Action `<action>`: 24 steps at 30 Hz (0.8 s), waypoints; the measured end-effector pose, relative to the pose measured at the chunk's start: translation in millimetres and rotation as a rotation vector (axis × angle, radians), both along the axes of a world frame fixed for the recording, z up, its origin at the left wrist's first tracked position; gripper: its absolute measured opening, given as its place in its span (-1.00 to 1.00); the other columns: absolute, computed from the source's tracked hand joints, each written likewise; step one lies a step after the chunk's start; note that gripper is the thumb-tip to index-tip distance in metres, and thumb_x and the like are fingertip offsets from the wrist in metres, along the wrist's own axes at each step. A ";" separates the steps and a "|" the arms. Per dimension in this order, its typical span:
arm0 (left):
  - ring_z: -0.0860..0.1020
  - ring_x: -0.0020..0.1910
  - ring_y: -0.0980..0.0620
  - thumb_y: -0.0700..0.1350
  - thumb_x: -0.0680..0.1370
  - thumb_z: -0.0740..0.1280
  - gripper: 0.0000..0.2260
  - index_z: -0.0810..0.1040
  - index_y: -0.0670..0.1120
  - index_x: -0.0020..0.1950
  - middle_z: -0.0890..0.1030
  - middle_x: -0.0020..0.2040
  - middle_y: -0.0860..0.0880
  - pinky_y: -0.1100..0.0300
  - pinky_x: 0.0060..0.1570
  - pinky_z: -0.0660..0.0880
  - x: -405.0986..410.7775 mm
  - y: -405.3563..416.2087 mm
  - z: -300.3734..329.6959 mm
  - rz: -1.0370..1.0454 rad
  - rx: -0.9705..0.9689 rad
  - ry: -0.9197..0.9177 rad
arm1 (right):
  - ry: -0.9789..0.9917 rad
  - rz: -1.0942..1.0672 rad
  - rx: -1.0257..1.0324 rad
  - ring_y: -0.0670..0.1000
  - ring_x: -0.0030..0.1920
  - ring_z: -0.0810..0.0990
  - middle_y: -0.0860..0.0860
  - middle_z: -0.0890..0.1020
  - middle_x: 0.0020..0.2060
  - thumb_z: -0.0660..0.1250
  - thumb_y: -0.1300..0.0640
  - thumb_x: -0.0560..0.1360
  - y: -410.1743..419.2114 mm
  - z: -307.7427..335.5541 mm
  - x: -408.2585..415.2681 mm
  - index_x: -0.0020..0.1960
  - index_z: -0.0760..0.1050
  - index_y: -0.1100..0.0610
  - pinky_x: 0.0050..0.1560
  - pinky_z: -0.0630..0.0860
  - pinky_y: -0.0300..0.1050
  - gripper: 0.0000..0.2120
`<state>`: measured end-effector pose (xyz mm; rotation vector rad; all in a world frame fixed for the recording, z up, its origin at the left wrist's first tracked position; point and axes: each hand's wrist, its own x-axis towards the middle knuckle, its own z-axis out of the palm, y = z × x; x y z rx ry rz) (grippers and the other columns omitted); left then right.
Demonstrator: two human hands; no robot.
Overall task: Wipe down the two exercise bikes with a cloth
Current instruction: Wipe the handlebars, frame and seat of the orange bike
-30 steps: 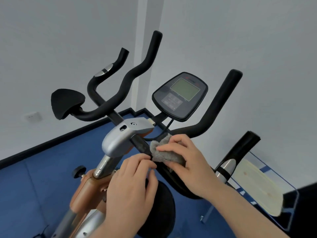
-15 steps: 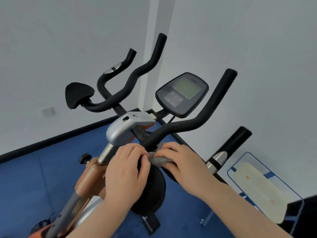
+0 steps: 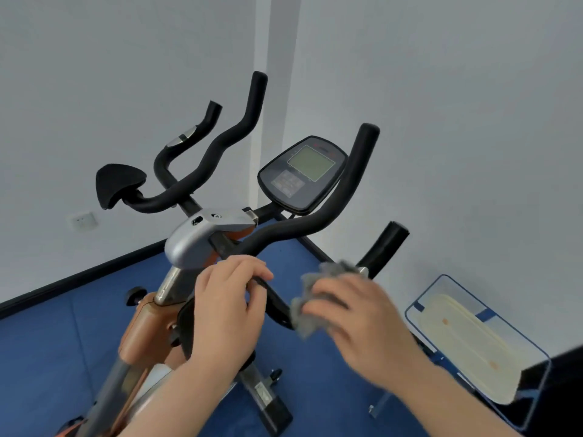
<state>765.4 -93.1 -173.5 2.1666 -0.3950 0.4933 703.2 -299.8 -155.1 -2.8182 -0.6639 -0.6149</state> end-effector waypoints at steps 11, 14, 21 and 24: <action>0.49 -0.25 0.18 -0.24 0.48 0.37 -0.71 0.56 0.19 -0.20 0.60 -0.17 0.31 0.15 -0.15 0.40 1.0 0.2 -5.1 -0.013 0.074 0.076 | -0.235 -0.176 0.122 0.06 0.12 0.50 0.01 0.61 0.08 0.30 -0.08 0.56 -32.9 -5.4 5.4 0.04 0.64 0.11 0.18 0.44 -0.02 -0.72; 0.49 -0.24 0.16 -0.24 0.48 0.38 -0.69 0.55 0.21 -0.22 0.60 -0.22 0.28 0.20 -0.14 0.34 0.7 0.4 -5.6 -0.008 0.095 0.065 | -0.365 -0.227 0.067 0.12 0.04 0.52 0.07 0.62 0.01 0.36 -0.01 0.53 -53.3 11.5 23.4 -0.03 0.65 0.16 0.21 0.45 0.09 -0.76; 0.48 -0.25 0.16 -0.26 0.48 0.38 -0.69 0.56 0.19 -0.23 0.60 -0.20 0.26 0.36 -0.06 0.32 -0.6 -1.0 -5.0 0.005 0.080 0.073 | -0.391 -0.364 0.141 0.10 0.02 0.54 0.05 0.60 -0.05 0.46 0.06 0.47 -47.1 22.1 57.0 -0.04 0.64 0.16 0.47 0.19 0.12 -0.83; 0.42 -0.44 0.16 -0.26 0.49 0.37 -0.67 0.55 0.21 -0.23 0.60 -0.26 0.24 0.11 -0.21 0.39 0.8 0.0 -6.3 -0.002 0.059 0.088 | -0.310 -0.392 0.261 0.01 0.02 0.56 -0.03 0.60 -0.11 0.37 0.05 0.53 -16.5 4.9 48.0 -0.09 0.61 0.12 0.53 0.02 0.05 -0.86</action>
